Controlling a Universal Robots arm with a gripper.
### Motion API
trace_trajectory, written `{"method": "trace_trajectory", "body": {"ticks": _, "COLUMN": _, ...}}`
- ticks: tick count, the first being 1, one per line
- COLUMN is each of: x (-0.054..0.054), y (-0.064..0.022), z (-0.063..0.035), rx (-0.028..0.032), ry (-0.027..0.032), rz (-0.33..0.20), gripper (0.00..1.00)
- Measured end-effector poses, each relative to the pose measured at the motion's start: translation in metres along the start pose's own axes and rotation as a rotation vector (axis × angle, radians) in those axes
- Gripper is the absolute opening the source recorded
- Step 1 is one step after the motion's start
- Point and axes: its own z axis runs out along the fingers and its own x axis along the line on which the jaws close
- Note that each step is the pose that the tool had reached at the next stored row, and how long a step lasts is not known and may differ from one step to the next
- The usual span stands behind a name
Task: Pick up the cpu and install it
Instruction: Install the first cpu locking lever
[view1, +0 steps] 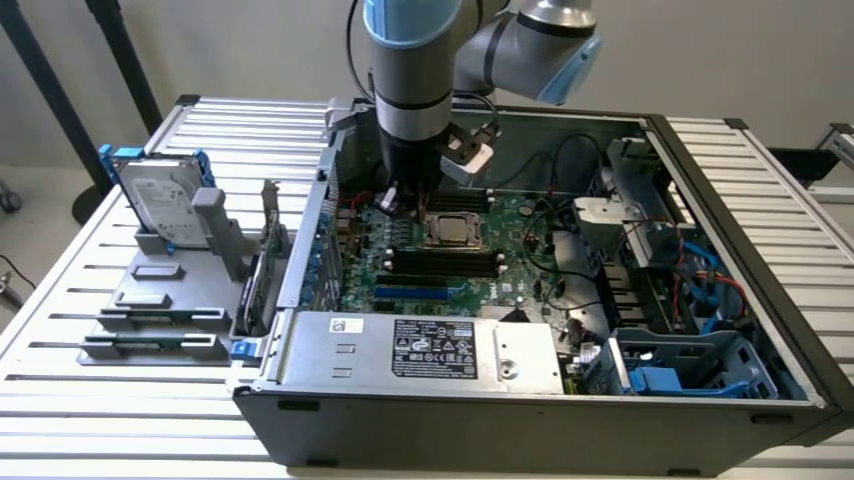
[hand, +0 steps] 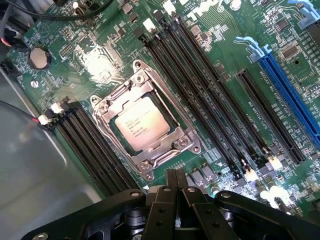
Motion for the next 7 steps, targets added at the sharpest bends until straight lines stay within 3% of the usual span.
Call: {"method": "trace_trajectory", "body": {"ticks": 7, "x": 0.0000, "y": 0.0000, "z": 0.0000, "rx": 0.0000, "ry": 0.0001, "rz": 0.000, "gripper": 0.11}}
